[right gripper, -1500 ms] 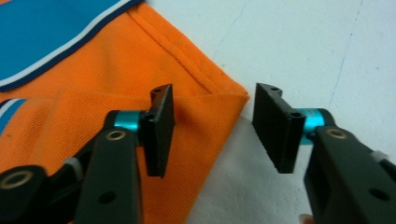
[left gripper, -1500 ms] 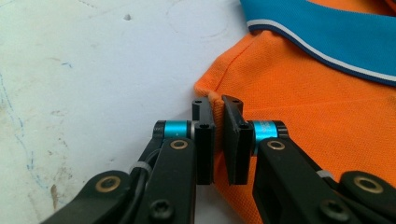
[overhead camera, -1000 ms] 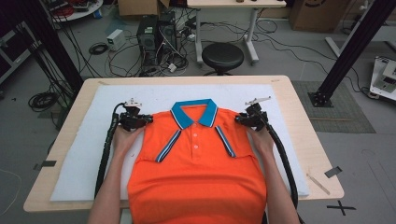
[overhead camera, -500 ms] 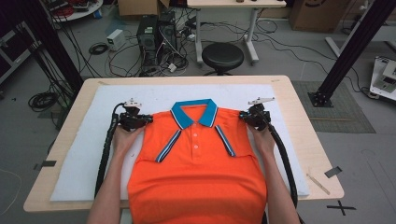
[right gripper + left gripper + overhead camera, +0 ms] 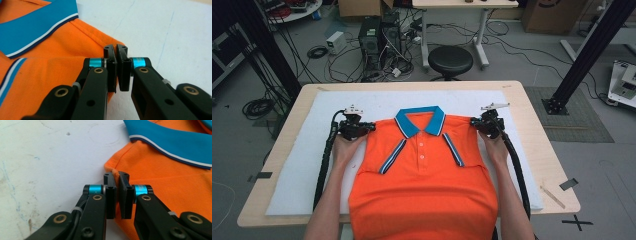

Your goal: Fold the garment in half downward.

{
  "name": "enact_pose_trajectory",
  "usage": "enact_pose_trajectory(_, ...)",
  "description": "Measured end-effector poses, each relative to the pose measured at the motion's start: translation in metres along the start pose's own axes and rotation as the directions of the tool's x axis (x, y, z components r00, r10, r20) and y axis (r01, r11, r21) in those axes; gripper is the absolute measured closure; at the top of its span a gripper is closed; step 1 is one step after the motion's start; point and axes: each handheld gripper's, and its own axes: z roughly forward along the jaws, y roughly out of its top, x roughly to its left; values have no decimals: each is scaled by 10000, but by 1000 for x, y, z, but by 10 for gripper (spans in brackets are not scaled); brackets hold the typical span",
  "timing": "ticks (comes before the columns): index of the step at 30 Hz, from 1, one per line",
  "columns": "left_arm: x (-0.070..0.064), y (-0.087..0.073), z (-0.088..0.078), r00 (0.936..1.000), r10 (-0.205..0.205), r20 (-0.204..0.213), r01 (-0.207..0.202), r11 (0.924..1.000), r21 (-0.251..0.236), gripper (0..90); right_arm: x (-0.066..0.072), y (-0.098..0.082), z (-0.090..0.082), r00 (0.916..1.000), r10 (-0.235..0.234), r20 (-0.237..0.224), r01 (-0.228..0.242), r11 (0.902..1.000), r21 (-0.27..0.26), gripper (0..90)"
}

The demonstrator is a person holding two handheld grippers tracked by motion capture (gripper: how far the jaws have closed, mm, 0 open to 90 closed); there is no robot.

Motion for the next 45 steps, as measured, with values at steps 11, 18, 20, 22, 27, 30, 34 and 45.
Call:
enact_pose_trajectory(11, 0, 17, -8, 9988, -387, -289, 385, 9992, -77, 853, -4, 9, 2, 9996, 135, -254, -119, 9981, 610, 885)
enact_pose_trajectory(18, 7, 39, -4, 9982, -471, -379, 480, 9986, 226, 852, -11, 21, 3, 9985, 503, -210, -490, 9971, 577, 886)
enact_pose_trajectory(20, 8, 46, -3, 9980, -355, -532, 363, 9992, 145, 853, -13, 27, 2, 9984, 537, -185, -526, 9972, 523, 886)
enact_pose_trajectory(22, 12, 52, -2, 9971, -572, -502, 580, 9982, 147, 852, -14, 33, 3, 9986, 516, -144, -509, 9976, 478, 885)
enact_pose_trajectory(27, 15, 71, -2, 9965, -682, -474, 686, 9976, 60, 852, -15, 51, 4, 9996, 136, 238, -150, 9980, 612, 885)
enact_pose_trajectory(30, 14, 86, -2, 9968, -440, -663, 447, 9990, 85, 852, -16, 60, 4, 9994, 214, 267, -228, 9982, 557, 884)
enact_pose_trajectory(34, 16, 97, -5, 9968, -441, -672, 421, 9986, -308, 852, -18, 71, 2, 9991, 278, 325, -289, 9990, 353, 884)
enact_pose_trajectory(45, 19, 86, -10, 9970, -735, -232, 730, 9971, -211, 852, -15, 74, -3, 9997, -225, 116, 218, 9984, 516, 884)
